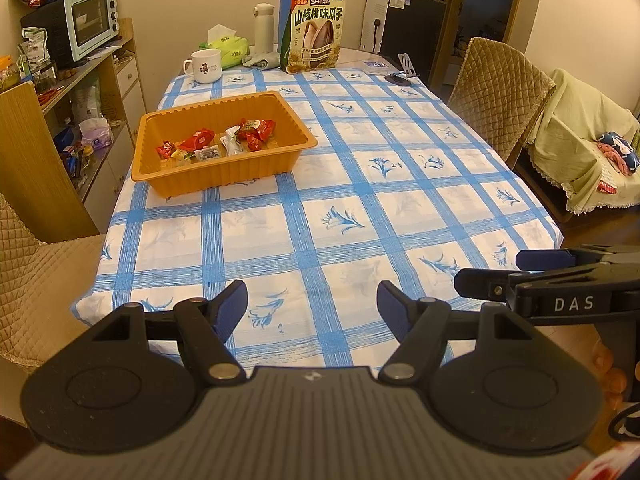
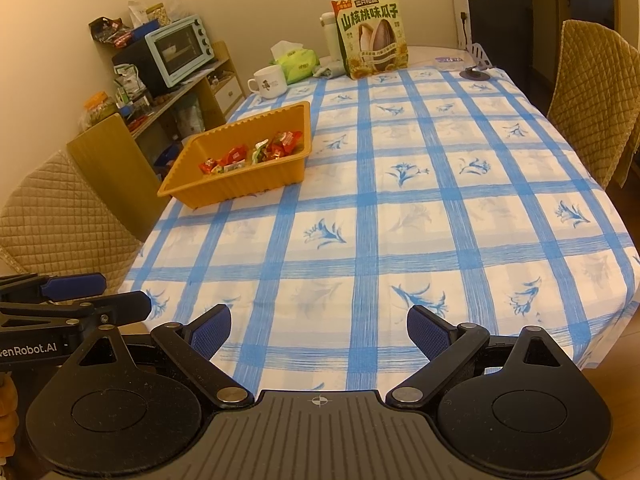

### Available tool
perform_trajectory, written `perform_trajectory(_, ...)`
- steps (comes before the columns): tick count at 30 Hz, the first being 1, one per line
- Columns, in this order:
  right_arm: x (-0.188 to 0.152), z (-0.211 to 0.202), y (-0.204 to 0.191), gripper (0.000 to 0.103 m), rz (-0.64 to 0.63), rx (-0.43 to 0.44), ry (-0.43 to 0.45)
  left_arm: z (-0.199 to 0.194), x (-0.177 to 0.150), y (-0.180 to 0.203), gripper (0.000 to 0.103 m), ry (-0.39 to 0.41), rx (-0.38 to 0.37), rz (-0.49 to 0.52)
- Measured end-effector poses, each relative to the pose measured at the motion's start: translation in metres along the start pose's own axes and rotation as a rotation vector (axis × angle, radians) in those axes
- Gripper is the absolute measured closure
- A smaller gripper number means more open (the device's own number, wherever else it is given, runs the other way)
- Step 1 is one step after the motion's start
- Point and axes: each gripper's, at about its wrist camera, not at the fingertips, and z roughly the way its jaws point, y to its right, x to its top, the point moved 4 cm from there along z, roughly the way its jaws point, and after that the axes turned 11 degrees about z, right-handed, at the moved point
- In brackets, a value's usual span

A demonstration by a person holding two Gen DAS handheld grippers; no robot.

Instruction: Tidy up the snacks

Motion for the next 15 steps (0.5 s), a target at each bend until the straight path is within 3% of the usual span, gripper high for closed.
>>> perform_trajectory(15,0.0,0.0007,-0.0004,0.009,0.0,-0.001,-0.001,0.0004,-0.0002,-0.0016,0.033,0.0,0.0,-0.001)
